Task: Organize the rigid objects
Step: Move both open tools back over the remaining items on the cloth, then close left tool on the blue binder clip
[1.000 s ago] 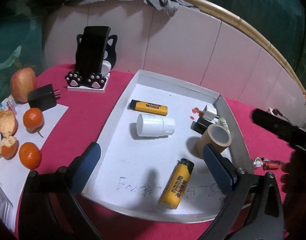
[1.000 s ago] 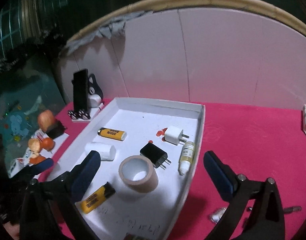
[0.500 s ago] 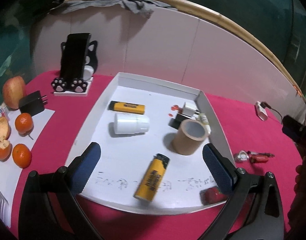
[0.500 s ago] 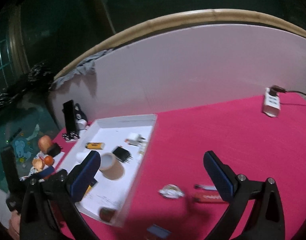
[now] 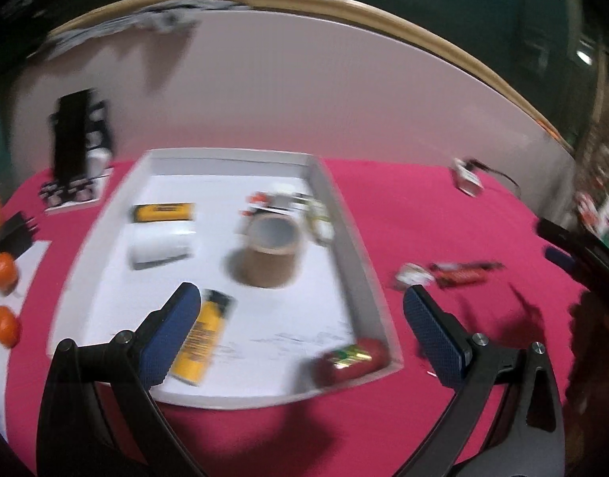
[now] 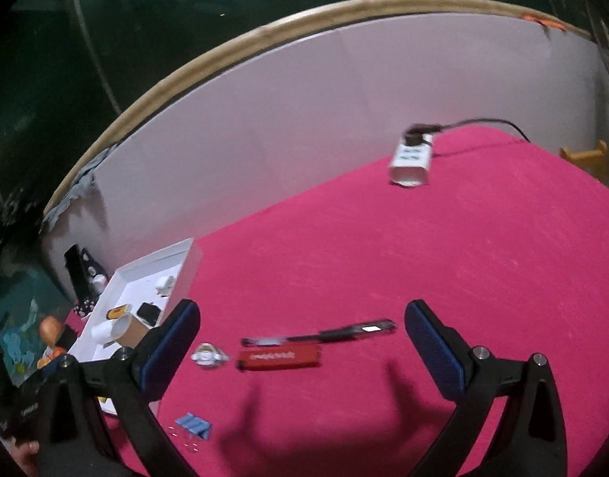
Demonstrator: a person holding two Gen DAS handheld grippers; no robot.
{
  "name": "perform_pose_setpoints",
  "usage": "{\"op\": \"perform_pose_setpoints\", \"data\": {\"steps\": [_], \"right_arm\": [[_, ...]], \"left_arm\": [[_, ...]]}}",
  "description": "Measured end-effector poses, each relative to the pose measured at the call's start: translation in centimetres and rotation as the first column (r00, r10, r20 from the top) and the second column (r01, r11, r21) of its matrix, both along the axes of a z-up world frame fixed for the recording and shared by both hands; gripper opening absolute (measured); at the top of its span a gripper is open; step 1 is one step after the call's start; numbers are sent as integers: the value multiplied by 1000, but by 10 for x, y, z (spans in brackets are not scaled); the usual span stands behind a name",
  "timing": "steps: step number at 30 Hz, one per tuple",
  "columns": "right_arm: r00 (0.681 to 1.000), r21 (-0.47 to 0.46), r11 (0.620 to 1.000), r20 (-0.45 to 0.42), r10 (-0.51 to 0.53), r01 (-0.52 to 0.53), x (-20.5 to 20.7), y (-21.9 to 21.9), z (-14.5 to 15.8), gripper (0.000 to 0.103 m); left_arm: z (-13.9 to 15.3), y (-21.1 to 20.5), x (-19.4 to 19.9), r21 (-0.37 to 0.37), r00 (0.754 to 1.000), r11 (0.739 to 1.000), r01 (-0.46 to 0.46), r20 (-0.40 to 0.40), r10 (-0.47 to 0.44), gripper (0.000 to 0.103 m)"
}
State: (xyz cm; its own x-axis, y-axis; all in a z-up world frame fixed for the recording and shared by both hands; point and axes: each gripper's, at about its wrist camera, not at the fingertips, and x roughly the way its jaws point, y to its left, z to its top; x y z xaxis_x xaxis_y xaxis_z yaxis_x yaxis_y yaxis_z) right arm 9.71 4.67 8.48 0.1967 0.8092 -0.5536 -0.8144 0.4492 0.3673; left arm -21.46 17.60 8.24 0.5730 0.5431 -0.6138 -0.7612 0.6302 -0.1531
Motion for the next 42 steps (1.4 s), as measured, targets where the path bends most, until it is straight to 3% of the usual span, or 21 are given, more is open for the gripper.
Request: {"op": "perform_pose_setpoints", "data": {"steps": [3, 7, 10, 16, 21, 25, 29, 31, 34, 38, 42], "right_arm": [[1000, -10, 1000, -7, -17, 17, 4, -6, -7, 103], [999, -20, 999, -11, -38, 38, 10, -14, -15, 103], [998, -26, 998, -35, -56, 55, 17, -18, -22, 103], [995, -33, 998, -76, -63, 61, 23, -23, -35, 103], [994, -37, 998, -97, -56, 53, 25, -22, -42, 103], [994, -50, 998, -98, -41, 36, 23, -19, -44, 103], [996, -85, 996, -82, -34, 27, 19, -11, -45, 103], [998, -110, 994, -68, -13, 5, 14, -3, -45, 103], [998, -169, 984, -16, 58, -60, -2, 18, -45, 103], [986, -252, 960, 76, 150, -126, -26, 45, -49, 103], [977, -299, 942, 99, 189, -151, -40, 64, -54, 103]], "left_arm": [[-2, -26, 27, -19, 990, 989, 144, -7, -144, 103], [-13, -64, 66, -48, 939, 940, 338, -52, -341, 103], [-26, -80, 89, -89, 912, 914, 395, -80, -402, 103], [-44, -76, 118, -110, 929, 939, 325, -148, -339, 103], [-53, -71, 127, -119, 926, 940, 319, -174, -336, 102], [-63, -71, 136, -137, 914, 933, 331, -198, -354, 84], [-67, -72, 138, -113, 914, 936, 332, -207, -349, 73], [-67, -70, 135, -97, 920, 942, 321, -205, -334, 54], [-66, -62, 126, -104, 932, 949, 299, -181, -314, 34], [-66, -60, 116, -121, 939, 949, 293, -150, -309, 32], [-65, -64, 114, -109, 935, 948, 300, -162, -314, 32]]}}
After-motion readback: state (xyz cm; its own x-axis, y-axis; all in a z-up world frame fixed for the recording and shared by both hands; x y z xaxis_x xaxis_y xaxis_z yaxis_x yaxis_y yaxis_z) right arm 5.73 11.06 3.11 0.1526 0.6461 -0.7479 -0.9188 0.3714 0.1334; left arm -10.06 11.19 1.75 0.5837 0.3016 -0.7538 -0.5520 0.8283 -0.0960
